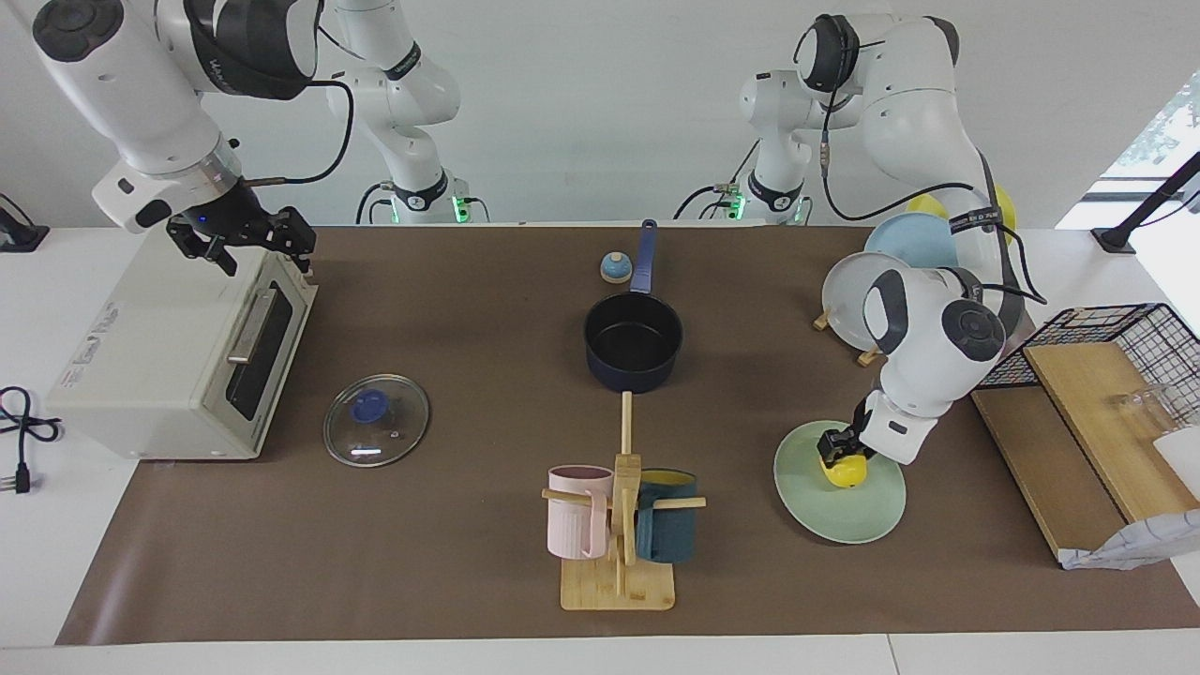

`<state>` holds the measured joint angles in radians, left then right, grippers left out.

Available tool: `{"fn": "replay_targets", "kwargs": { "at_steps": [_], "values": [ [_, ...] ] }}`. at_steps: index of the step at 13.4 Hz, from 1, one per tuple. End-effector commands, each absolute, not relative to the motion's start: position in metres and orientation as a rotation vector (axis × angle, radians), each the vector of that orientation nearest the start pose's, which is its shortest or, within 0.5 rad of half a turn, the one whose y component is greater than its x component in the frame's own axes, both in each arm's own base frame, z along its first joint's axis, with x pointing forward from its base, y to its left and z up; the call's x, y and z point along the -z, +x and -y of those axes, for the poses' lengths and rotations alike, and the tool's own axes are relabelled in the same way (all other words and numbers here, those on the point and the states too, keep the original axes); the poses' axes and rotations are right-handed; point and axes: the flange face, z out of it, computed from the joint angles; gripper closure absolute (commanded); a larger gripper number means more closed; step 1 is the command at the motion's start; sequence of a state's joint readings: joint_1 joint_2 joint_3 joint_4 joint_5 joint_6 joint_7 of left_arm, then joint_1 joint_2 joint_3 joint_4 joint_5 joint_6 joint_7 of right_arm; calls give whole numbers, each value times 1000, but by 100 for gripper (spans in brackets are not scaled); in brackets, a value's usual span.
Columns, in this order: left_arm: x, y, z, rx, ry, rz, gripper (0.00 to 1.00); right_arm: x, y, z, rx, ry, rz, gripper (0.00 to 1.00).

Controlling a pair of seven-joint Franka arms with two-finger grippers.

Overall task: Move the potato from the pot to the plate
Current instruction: 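Lower the potato onto the plate and open the left gripper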

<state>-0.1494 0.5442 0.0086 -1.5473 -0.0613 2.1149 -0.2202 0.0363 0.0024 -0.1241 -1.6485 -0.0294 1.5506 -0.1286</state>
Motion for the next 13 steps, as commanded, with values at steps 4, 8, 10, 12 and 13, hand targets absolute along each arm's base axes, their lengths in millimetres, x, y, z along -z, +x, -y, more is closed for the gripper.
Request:
{"fn": "replay_targets", "kwargs": {
  "at_steps": [4, 8, 10, 12, 13],
  "values": [
    [-342, 688, 102, 48, -3175, 83, 0, -599, 546, 55, -100, -3160, 98, 0],
    [-416, 679, 89, 95, -3184, 109, 0, -602, 545, 43, -91, -3155, 134, 0],
    [-485, 654, 79, 87, -3190, 138, 0, -603, 544, 45, -86, -3154, 132, 0],
    [-549, 625, 51, 108, -3187, 183, 0, -604, 543, 44, -81, -3153, 129, 0],
    [-575, 609, 40, 104, -3184, 191, 0, -602, 541, 41, -100, -3150, 139, 0]
  ]
}}
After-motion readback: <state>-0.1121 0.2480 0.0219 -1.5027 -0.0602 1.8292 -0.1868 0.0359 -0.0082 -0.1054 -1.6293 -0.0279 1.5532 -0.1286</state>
